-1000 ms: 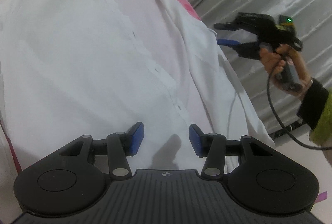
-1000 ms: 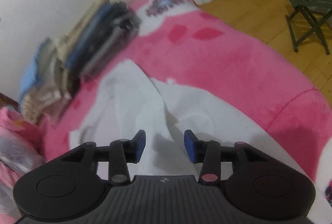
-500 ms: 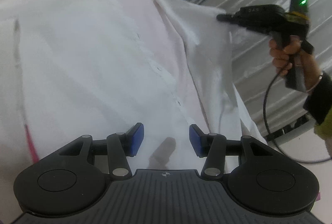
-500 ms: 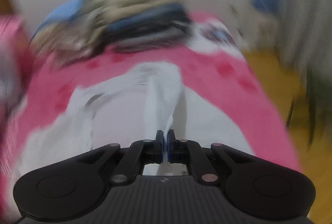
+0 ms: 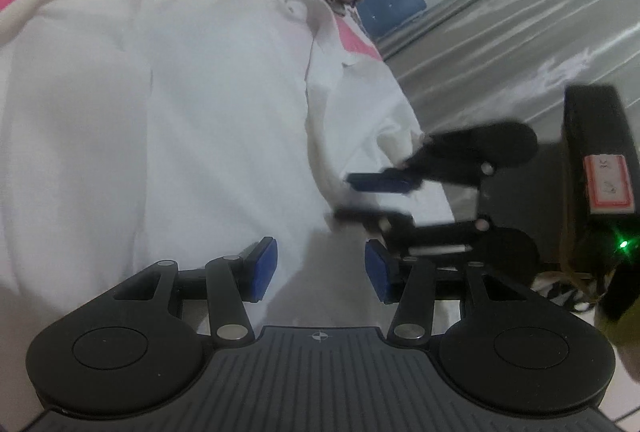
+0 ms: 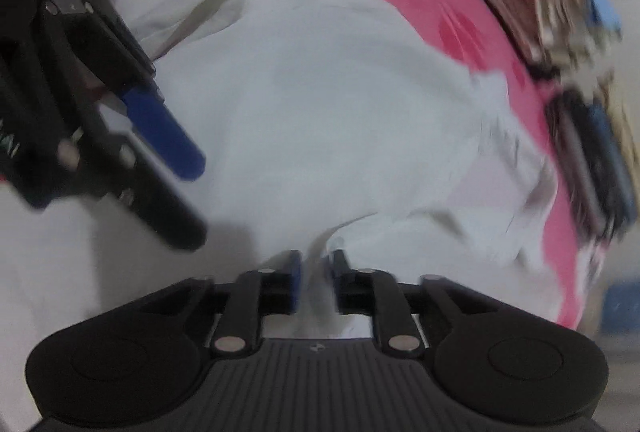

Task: Fold clothes

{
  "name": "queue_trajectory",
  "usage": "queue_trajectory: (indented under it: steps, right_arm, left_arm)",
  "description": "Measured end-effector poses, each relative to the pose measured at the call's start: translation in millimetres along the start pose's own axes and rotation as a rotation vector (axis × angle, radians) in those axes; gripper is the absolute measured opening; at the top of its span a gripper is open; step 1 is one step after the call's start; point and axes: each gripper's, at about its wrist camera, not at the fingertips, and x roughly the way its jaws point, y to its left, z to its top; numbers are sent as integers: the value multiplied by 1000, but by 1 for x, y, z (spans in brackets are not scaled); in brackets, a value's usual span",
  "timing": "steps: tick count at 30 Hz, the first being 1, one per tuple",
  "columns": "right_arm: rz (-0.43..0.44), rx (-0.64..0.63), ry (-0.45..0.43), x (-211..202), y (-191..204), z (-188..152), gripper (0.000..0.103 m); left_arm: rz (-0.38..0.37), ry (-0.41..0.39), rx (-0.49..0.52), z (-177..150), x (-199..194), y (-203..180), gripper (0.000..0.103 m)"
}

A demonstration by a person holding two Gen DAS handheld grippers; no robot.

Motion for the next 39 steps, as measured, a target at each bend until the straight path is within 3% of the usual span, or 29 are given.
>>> queue_trajectory:
  steps: [3,6,9,14,17,21,25,27,28,30,34,37,39]
  right_arm:
    - [53,283,-26,-32,-21,-23,37]
    - [147,654,-41,-74,-37,-68,37]
    - [127,938,-1,-110,-31,-124,37]
    - [29,1183,66,-132,-30,-188,39]
    - [-1,1342,5,-125,-49,-221,46]
    - [68,1522,-74,-90,-68,-262,47]
    - [139,1444,-77,-52,-61,-268,44]
    - [117,1376,-56,-48,-52,-266,2]
    - [97,1347,-56,-50,-47,-264,1]
    - [35,1277,-142,-76,-34,-259,1]
    - [-104,919,-274,-126,20,-220,2]
    - [-140,620,-265,-124,81,-185,4]
    - [-147,446,-219,-108,118,-164,14]
  left_arm:
    - [-29,-3,5,-1,-3,0,49]
    - [-64,1,18,-2,0,-4,49]
    - [-98,12,41,-6,-1,-8,49]
    - [-114,95,112,-27,-2,-12,49]
    - [-81,129,138,-34,7,-19,49]
    - [-75,136,179,-40,12,-34,49]
    - [-32,151,204,-48,13,-50,49]
    - [-7,154,217,-53,8,-59,49]
    - [4,152,219,-55,7,-63,49]
    - [22,153,216,-59,9,-68,49]
    - [44,143,219,-58,12,-73,49]
    - [52,135,190,-51,16,-73,49]
    - [51,125,172,-48,17,-74,49]
